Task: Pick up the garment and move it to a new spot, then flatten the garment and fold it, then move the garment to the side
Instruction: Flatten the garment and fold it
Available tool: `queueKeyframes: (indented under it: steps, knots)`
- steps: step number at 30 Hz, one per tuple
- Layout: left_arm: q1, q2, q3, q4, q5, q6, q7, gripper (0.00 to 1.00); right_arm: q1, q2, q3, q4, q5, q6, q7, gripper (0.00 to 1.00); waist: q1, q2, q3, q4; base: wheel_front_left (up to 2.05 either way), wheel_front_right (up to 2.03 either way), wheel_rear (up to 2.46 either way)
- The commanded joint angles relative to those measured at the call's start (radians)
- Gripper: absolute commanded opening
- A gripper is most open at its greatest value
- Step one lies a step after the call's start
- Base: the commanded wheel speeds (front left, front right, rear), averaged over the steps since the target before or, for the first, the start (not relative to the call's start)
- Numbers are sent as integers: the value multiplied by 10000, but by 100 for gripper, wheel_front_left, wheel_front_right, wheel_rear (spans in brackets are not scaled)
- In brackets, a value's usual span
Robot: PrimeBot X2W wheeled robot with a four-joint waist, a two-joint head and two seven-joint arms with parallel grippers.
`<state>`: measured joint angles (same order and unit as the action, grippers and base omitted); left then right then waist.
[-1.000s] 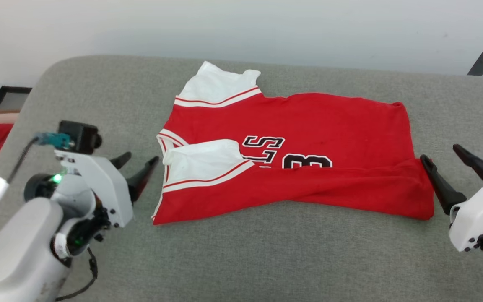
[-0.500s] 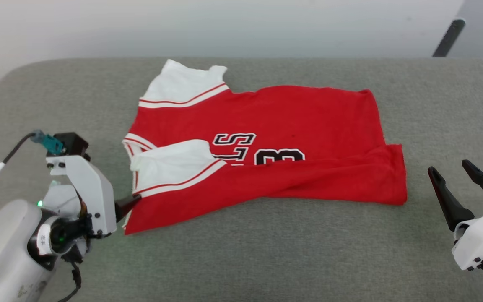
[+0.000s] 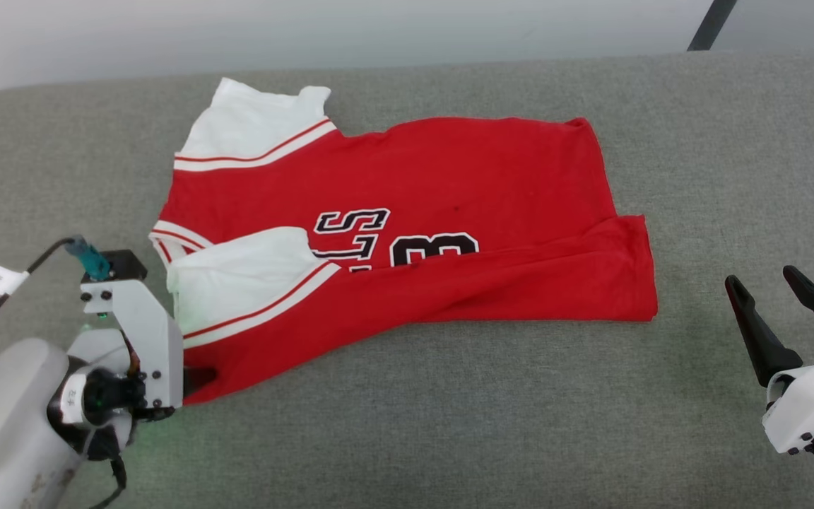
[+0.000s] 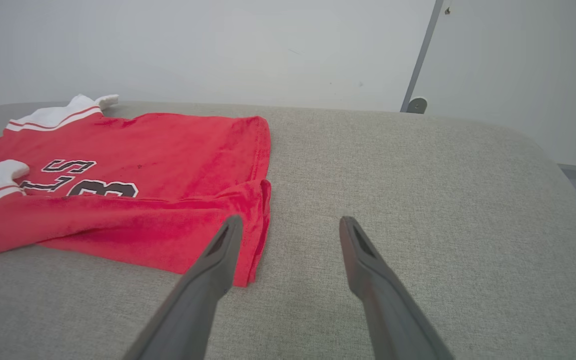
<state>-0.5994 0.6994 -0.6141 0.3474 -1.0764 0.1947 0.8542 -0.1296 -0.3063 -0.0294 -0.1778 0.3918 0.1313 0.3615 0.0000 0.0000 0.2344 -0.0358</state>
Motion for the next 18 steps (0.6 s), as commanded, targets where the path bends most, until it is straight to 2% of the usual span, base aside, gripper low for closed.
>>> queueKeyframes:
  steps: [1,16,17,18]
  knots:
    - [-80,-10,-103,214,106,17,77,100,22,30,-48,-33,25,-11,-1,100,0,0,106,-66,0,0,0]
    - [-219,-265,-621,1880,450,-210,186,100,-180,93,4,-111,285,-11,233,100,0,0,347,-115,0,0,0]
    - [-256,-302,-615,1969,452,-228,138,74,-189,70,46,-116,319,-11,285,100,0,0,362,-104,0,0,0]
    - [-323,-321,-619,2043,508,-308,34,4,-190,48,93,-105,379,-11,389,100,0,0,383,-98,0,0,0]
